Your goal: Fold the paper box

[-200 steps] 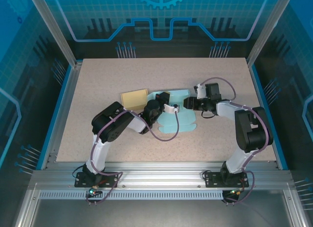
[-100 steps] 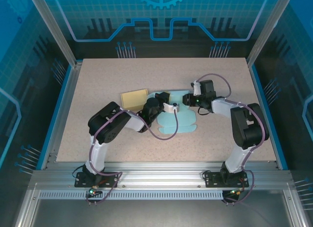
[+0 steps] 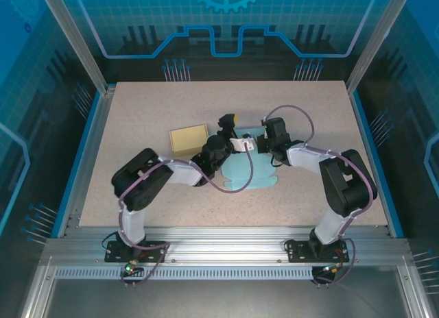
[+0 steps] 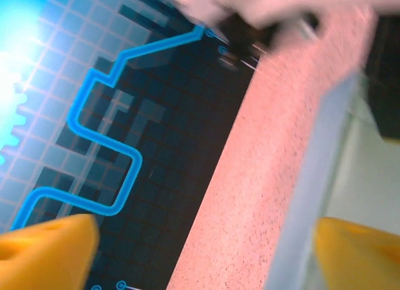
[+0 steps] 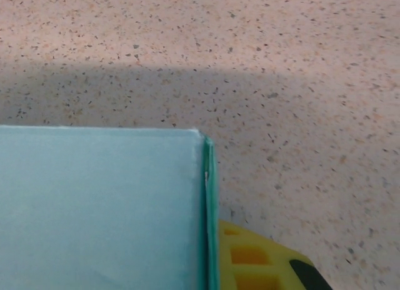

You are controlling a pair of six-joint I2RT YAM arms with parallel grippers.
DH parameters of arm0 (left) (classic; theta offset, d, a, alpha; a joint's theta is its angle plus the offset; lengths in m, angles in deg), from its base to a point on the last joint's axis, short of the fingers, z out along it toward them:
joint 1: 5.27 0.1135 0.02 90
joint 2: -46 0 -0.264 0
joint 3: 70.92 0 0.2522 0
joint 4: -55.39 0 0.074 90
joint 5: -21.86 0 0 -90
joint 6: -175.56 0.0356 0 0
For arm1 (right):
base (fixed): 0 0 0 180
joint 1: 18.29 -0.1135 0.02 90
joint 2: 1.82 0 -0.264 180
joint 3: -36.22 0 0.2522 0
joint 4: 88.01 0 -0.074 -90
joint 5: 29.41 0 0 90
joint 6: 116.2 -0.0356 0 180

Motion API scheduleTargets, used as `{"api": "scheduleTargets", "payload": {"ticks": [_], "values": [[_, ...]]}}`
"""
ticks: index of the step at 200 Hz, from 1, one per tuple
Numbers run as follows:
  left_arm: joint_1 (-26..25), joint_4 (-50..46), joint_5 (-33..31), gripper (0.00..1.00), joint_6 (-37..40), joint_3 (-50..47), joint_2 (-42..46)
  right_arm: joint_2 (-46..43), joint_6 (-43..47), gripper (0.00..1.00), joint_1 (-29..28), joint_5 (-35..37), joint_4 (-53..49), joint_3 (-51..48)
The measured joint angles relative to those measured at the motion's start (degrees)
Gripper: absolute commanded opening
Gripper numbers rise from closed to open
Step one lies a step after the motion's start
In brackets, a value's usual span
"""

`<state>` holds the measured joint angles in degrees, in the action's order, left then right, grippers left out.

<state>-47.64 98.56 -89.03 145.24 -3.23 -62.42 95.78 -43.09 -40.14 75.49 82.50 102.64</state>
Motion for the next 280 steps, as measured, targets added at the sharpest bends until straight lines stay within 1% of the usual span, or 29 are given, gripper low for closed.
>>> {"api": "scheduleTargets", "payload": {"ticks": [16,35,43,55,58,71,88,101,114,132,153,184,207,239,280], "values": [[-0.5,-3.9,-1.5,0.99,-8.4,-0.2,6.6,-1.6,-0.1,0.0,-0.1,1.8,-0.3,-1.1],[-0.5,-9.1,-6.0,0.99,-19.9,-0.2,14.4,-3.8,-0.2,0.0,-0.1,2.8,-0.1,-3.3],[-0.3,-12.7,-8.3,0.99,-25.4,0.0,17.5,-4.9,-0.2,0.0,-0.1,3.0,-0.3,-4.2],[0.6,-21.7,-10.2,0.99,-34.2,1.6,21.1,-6.0,-0.2,0.0,-0.1,3.2,-0.4,-5.2],[1.0,-24.9,-10.3,0.99,-37.6,2.4,22.0,-6.3,-0.2,0.0,-0.1,3.2,-0.4,-5.5],[3.1,-35.6,-9.7,0.99,-47.4,5.4,23.8,-7.3,-0.5,0.0,-0.1,3.2,-0.3,-6.5],[7.5,-48.4,-6.1,0.99,-59.8,8.4,24.9,-8.7,-1.0,0.0,-0.2,3.3,0.0,-8.2],[9.9,-55.4,-4.6,0.99,-66.0,8.7,25.0,-9.6,-1.4,0.0,-0.2,3.4,0.2,-9.7],[10.7,-61.4,-3.7,0.99,-70.2,8.5,24.8,-10.4,-2.0,0.0,-0.2,3.3,0.4,-11.3],[10.3,-66.3,-2.8,0.99,-73.9,8.0,23.9,-11.5,-2.6,0.0,-0.3,2.7,1.4,-13.3],[9.8,-68.8,-2.4,0.99,-76.3,7.9,21.3,-12.4,-3.2,0.0,-0.3,2.2,1.9,-14.3],[7.8,-71.2,-2.7,0.99,-76.5,8.8,15.2,-12.5,-3.8,0.0,-0.3,1.6,2.7,-14.4],[6.0,-71.6,-3.9,0.99,-76.4,12.2,11.3,-12.5,-3.8,0.0,-0.4,1.6,2.7,-14.8],[5.1,-71.9,-5.6,0.99,-76.3,14.8,9.1,-12.5,-4.3,0.0,-0.6,2.1,3.2,-15.1],[5.0,-71.7,-6.7,0.99,-76.3,15.1,8.5,-12.5,-4.6,0.0,-1.1,2.8,3.2,-15.1]]}}
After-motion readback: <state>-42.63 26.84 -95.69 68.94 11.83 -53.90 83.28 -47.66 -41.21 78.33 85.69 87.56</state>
